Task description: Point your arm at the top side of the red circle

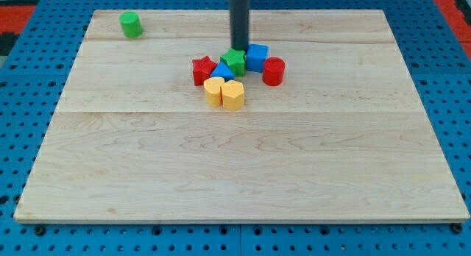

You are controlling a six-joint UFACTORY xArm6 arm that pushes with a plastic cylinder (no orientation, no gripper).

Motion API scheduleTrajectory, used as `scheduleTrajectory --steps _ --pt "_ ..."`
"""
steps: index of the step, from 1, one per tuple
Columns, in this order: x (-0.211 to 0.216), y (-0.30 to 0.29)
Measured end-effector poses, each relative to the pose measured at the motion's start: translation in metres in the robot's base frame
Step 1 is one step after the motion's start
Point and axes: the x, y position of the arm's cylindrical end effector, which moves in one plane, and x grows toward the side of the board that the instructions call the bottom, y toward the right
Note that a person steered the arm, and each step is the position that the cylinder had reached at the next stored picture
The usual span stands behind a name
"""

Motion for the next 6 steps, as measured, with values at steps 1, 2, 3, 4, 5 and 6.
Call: scheduleTrajectory --steps 1,2,3,4,5,6 --pt "0.010 0.002" --pt "0.010 -0.003" --pt "-0.002 -0.009" --pt "-0.010 -0.019" --pt "-0.010 -0.036" --pt "-0.011 -0.035"
